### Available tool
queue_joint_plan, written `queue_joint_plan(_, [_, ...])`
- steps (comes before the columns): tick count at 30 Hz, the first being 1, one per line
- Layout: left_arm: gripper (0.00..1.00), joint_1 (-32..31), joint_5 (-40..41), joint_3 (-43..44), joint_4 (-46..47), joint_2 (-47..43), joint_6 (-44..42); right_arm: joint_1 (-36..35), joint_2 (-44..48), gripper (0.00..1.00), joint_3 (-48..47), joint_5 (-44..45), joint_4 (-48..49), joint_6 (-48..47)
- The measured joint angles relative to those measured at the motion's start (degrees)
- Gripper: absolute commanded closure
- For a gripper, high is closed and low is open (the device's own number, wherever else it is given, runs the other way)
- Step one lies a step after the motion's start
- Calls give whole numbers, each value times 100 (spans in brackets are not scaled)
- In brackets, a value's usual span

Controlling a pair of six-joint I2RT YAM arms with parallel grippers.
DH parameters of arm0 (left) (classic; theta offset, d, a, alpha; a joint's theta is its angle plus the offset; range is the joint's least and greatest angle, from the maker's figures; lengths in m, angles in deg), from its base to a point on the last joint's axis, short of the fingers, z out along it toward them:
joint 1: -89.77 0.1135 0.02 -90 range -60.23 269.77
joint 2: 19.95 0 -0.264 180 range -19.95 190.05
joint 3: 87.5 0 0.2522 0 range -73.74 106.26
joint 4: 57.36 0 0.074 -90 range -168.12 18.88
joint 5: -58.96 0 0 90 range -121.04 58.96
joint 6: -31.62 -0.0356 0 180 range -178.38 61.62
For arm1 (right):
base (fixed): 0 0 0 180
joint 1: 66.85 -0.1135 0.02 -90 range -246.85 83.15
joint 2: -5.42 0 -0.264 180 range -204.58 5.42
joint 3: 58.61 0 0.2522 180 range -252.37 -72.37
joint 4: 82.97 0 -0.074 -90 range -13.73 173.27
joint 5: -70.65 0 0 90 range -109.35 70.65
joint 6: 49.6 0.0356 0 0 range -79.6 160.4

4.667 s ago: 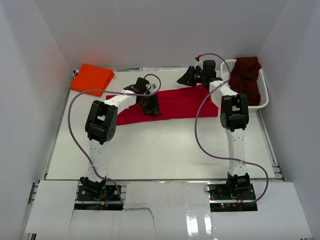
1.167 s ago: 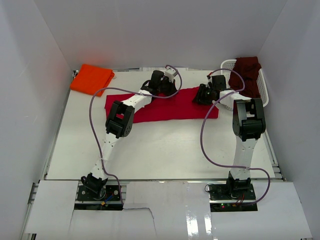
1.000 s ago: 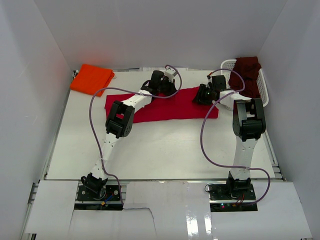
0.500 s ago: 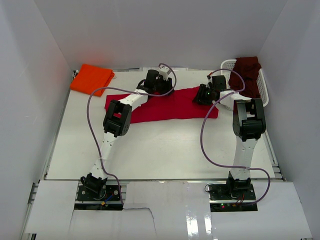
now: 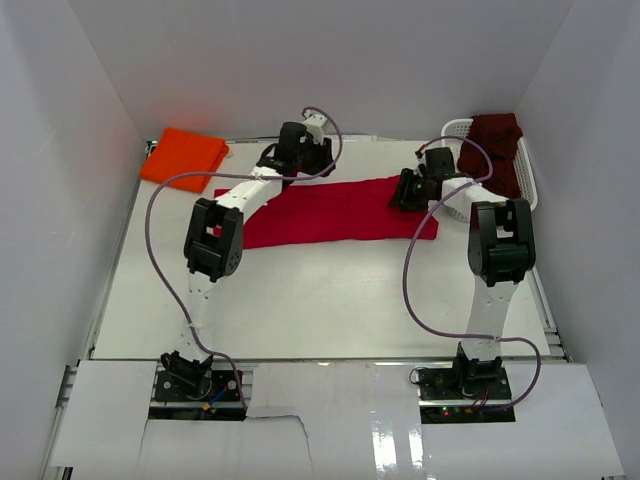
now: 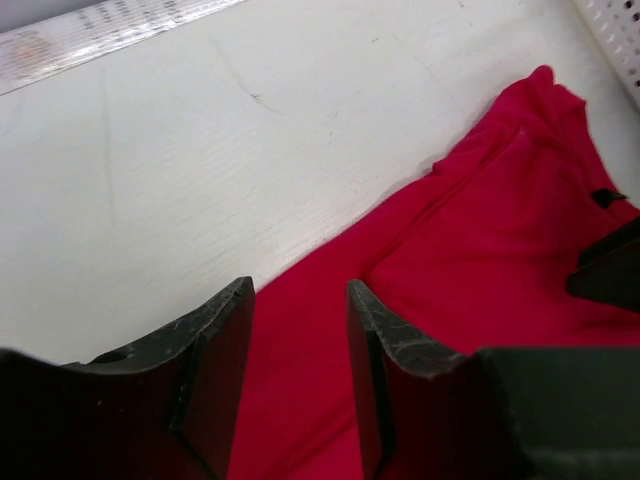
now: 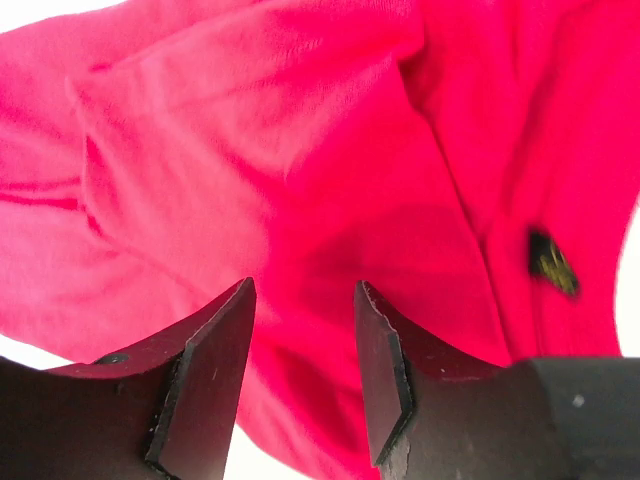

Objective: Fold and stack the t-shirts
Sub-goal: Fold the other side of the tshirt into a rectangle, then rotate the tshirt 90 degrees

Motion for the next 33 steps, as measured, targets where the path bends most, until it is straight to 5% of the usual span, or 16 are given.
queue_joint_plan(5, [44,555,-83,-680,-601,-1432,632,0,649,48,20,157,-485,-166])
queue_joint_plan(7, [41,990,-116,-966,-855,-2046,887,0,1071,39,72,225,-597,-251])
queue_joint_plan(9, [35,1453,-35,-1322,-1145,-2680,1023,0,1526,31,129,345,-761,-319])
queue_joint_plan(13, [22,1869,498,-2111,-1655,-3685,1084,46,1993,30,166,688,-1231,-380])
queue_joint_plan(16, [9,1777,662,-2785,-1947,-4142,1130,142,2000,12,431,852,-1464,-321])
queue_joint_plan(18, [2,1755,562,-3222,-2100,-4256,1156,190,2000,4,745,960,-1650,-271])
queue_joint_plan(33, [2,2986,-35,-4356,-2505,-4170,1646,817,2157,2,1821,964,-1578,-28])
